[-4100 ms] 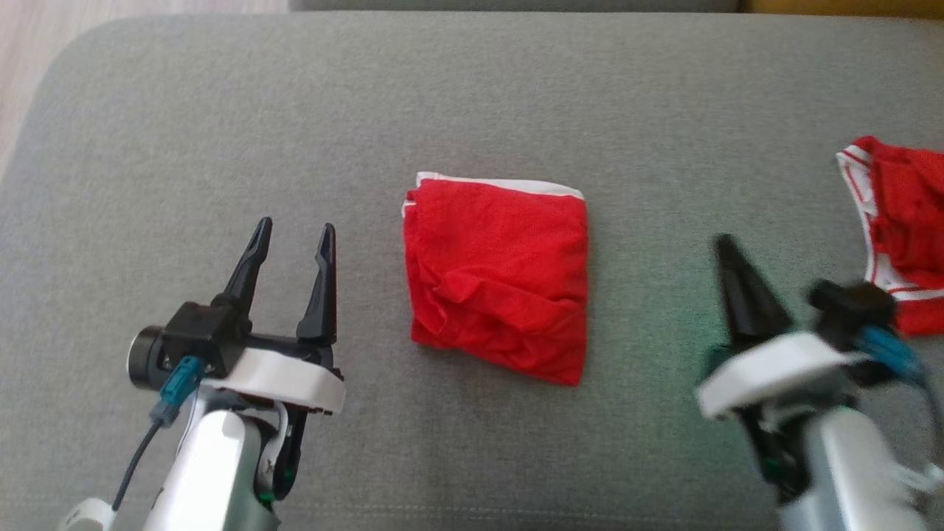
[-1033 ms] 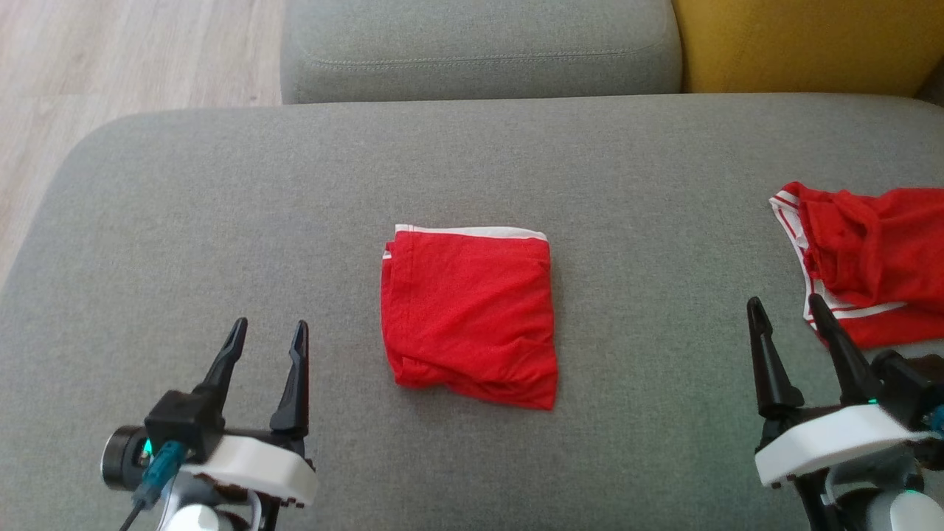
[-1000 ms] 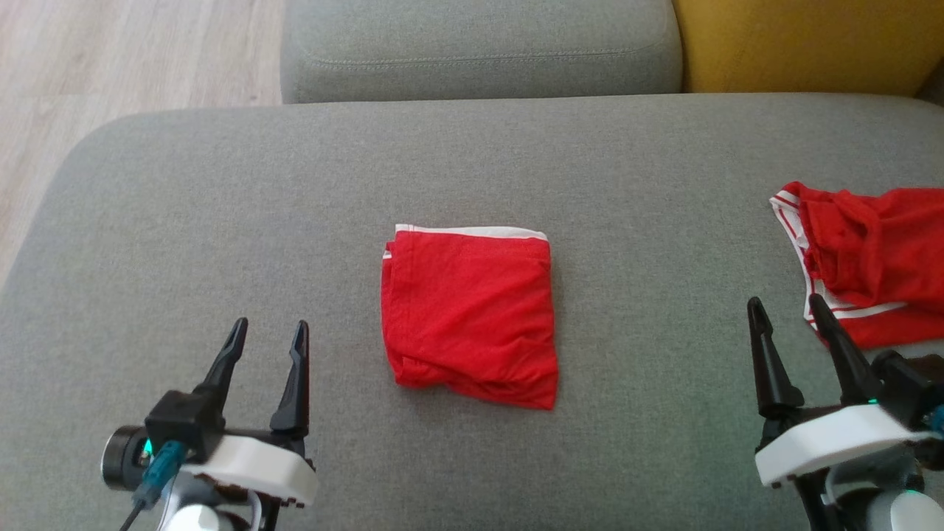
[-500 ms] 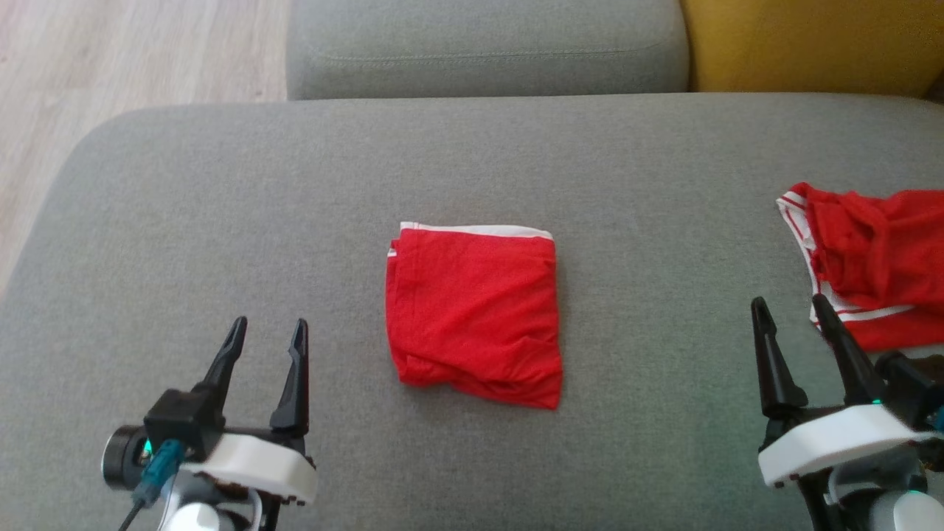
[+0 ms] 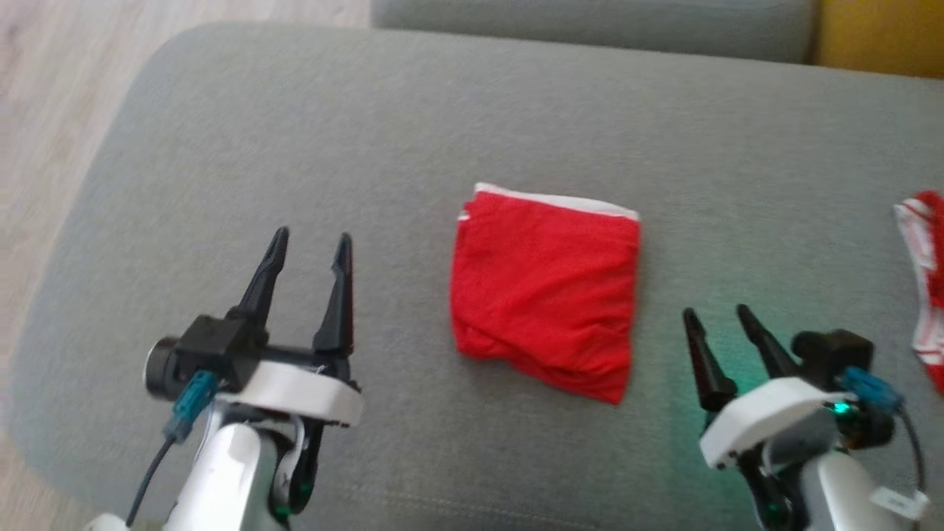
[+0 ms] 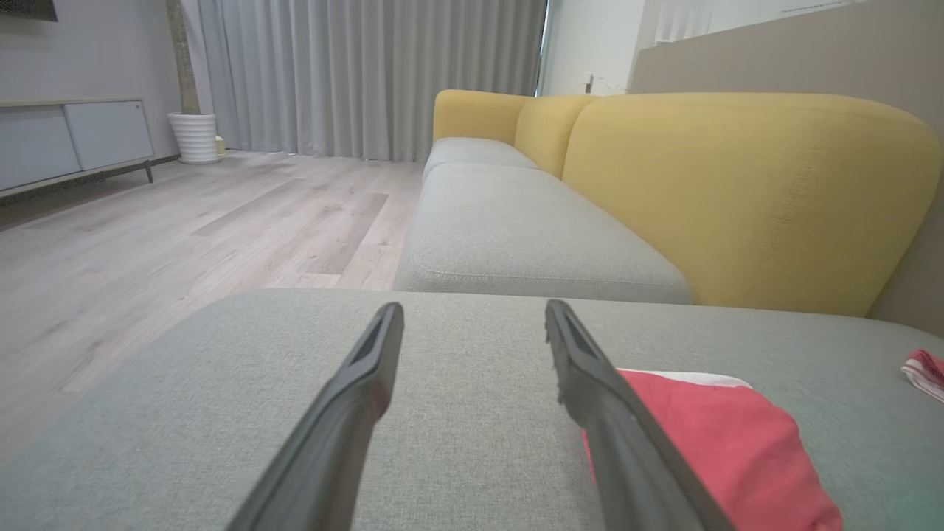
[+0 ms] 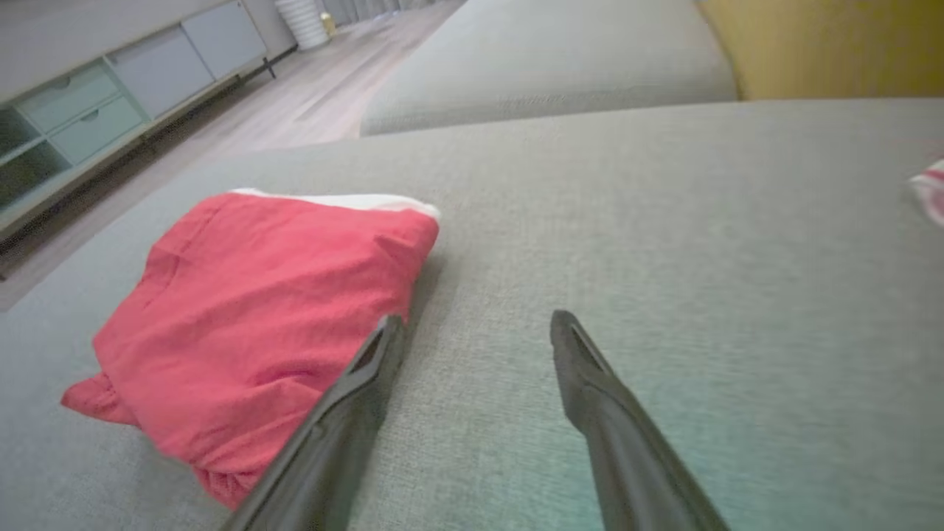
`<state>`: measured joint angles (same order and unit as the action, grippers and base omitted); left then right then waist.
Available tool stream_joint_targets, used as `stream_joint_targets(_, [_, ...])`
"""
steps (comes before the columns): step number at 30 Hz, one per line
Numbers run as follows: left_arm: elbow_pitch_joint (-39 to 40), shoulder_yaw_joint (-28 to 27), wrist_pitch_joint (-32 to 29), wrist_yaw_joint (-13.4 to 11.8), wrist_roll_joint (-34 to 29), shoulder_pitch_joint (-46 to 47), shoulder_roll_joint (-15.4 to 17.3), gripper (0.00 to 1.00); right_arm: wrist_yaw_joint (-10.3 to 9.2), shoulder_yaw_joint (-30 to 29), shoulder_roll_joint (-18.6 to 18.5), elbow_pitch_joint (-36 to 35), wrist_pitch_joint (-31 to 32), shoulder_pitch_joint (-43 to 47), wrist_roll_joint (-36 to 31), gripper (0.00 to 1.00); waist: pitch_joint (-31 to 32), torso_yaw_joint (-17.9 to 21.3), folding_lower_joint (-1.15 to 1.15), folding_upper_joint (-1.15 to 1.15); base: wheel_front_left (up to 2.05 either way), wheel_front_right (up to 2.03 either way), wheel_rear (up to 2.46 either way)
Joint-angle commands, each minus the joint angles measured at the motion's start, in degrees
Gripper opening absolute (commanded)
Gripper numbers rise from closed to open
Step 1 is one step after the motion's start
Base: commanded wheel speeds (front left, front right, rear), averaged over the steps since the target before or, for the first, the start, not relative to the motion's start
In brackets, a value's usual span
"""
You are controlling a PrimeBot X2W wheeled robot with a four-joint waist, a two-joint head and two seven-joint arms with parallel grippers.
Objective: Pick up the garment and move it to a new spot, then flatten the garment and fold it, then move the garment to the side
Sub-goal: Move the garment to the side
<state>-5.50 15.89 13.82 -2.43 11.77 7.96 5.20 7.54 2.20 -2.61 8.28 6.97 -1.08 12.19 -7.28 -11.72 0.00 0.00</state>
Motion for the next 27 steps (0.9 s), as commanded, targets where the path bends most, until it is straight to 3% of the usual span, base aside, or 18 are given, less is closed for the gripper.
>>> stream_joint_targets(1, [1.5, -1.5, 0.9, 0.2, 0.4, 3.0, 0.1, 1.0, -0.05, 2.1, -0.3, 0.0, -0.9, -3.0, 0.2, 1.0, -2.7, -3.1, 0.0, 0.0, 0.0, 0.0, 0.0])
stream_joint_targets(12, [1.5, -1.5, 1.2, 0.3, 0.6, 5.9, -1.7, 1.0, -0.05, 7.2, -0.3, 16.7, -0.1, -11.6, 1.9, 1.0, -6.2, -7.2, 0.0, 0.0, 0.0, 0.0, 0.0])
stream_joint_targets(14, [1.7, -1.8, 1.2, 0.4, 0.6, 5.9, -1.8, 1.0, -0.05, 7.8, -0.3, 18.1, 0.9, -12.4, 2.2, 0.44, -6.5, -7.1, 0.0, 0.0, 0.0, 0.0, 0.0])
stream_joint_targets(16, [1.8, -2.0, 1.2, 0.4, 0.5, 5.8, -1.9, 1.0, -0.05, 8.8, -0.3, 19.1, 1.6, -12.9, 2.2, 0.0, -6.7, -6.5, 0.0, 0.0, 0.0, 0.0, 0.0])
stream_joint_targets(22, [2.2, -2.6, 1.2, 0.7, -0.2, 5.8, -2.1, 1.0, -0.05, 11.3, -0.6, 17.8, 1.5, -13.9, 1.0, 0.0, -6.9, -3.5, 0.0, 0.0, 0.0, 0.0, 0.0])
stream_joint_targets(27, [2.7, -3.7, 1.2, 1.0, -1.3, 5.7, -2.0, 1.0, -0.05, 14.6, -2.5, 13.7, 1.8, -14.0, -0.8, 0.0, -6.7, 1.7, 0.0, 0.0, 0.0, 0.0, 0.0])
